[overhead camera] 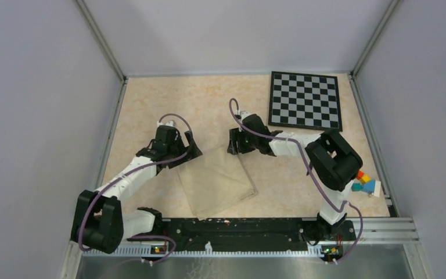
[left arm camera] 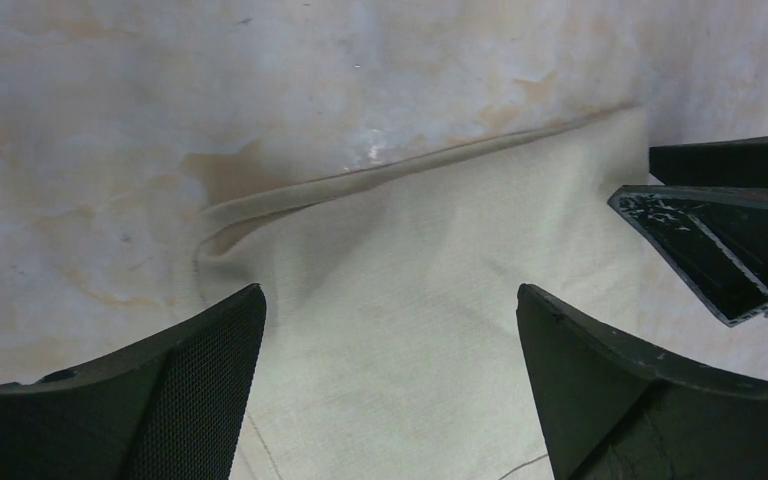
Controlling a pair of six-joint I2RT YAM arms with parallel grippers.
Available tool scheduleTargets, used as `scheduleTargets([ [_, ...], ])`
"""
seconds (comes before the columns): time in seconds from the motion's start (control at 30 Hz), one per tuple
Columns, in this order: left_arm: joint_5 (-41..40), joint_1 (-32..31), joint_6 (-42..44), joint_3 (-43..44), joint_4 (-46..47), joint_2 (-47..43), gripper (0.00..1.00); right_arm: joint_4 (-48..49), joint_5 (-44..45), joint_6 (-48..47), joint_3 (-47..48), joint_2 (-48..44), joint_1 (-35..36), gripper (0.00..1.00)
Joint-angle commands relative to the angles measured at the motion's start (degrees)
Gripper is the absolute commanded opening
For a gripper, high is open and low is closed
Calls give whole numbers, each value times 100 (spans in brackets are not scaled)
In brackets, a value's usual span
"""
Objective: Fold the napkin into a case and place the utensils inside
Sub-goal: Smooth out the lower triangle-folded napkin at the center of the board.
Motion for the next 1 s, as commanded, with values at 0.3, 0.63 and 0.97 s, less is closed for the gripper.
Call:
scheduleTargets([
  [0.3,87,562,27,-425,918,336,99,184,812,111,412,509,-218,29],
  [0.63,59,631,208,-121,1034,836,99,302,652,-398,533,451,-421,0],
  [0.97,389,631,396,-70,893,635,99,115,-686,-66,350,163,-420,50],
])
